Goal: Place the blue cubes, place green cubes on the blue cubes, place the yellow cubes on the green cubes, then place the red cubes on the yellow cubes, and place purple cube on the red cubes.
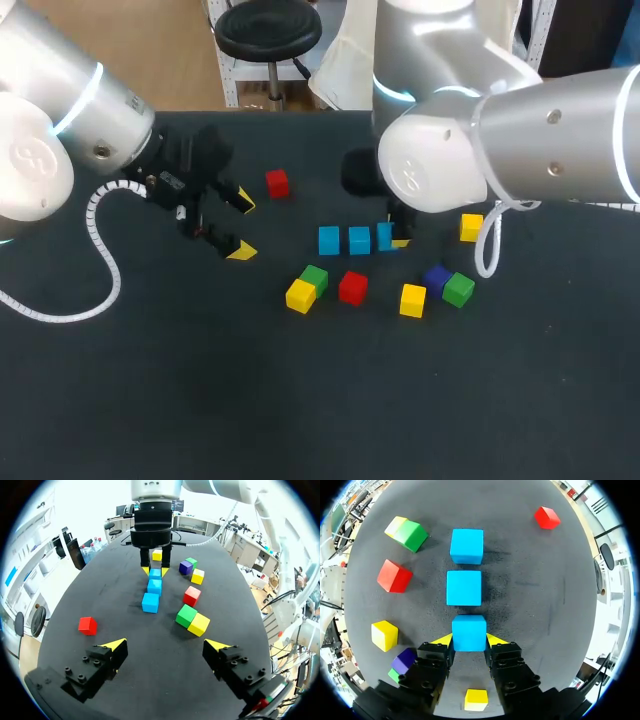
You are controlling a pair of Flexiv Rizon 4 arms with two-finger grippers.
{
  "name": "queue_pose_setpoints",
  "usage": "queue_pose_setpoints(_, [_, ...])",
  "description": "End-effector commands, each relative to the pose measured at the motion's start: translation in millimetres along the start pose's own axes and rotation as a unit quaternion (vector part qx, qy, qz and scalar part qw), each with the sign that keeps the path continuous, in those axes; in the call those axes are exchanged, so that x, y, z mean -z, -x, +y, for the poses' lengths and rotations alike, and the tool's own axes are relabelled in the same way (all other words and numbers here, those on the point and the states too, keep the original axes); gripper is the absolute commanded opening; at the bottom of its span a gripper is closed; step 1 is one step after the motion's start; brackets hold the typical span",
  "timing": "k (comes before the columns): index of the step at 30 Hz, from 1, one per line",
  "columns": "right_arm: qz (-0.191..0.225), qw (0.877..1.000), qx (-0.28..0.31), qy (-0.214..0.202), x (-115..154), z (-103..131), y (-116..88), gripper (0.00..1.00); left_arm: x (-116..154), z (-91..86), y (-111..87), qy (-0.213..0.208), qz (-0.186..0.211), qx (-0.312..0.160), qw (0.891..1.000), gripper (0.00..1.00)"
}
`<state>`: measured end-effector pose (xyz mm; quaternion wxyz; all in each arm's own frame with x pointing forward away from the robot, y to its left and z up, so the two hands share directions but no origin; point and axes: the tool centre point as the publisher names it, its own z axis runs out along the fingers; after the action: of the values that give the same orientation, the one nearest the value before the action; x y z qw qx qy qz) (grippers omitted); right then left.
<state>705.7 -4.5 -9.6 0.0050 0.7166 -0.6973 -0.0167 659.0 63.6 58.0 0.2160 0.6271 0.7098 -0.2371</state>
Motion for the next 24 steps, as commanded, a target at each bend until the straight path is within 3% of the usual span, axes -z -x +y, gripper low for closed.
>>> queue_pose_setpoints(1, [-0.003, 1.000, 0.000, -0.001, -0.3, 1.6, -1.3, 0.00, 0.1, -0.2, -1.3, 0.000, -0.002, -0.002, 1.000, 1.00])
queue_pose_setpoints(19, [-0.007, 1.000, 0.000, 0.005, -2.6, 1.9, -1.9, 0.00, 0.1, -0.2, -1.3, 0.000, -0.002, -0.002, 1.000, 1.00])
queue_pose_setpoints(20, [-0.007, 1.000, 0.000, 0.005, -2.7, 1.9, -2.0, 0.01, 0.1, -0.2, -1.3, 0.000, -0.002, -0.002, 1.000, 1.00])
queue_pose_setpoints(22, [-0.008, 1.000, 0.001, 0.005, -2.8, 1.9, -2.0, 0.15, 0.1, -0.2, -1.3, 0.000, -0.002, -0.002, 1.000, 1.00])
queue_pose_setpoints(24, [-0.008, 1.000, 0.001, 0.006, -3.0, 1.8, -1.9, 0.17, 0.1, -0.2, -1.3, 0.000, -0.002, -0.002, 1.000, 1.00])
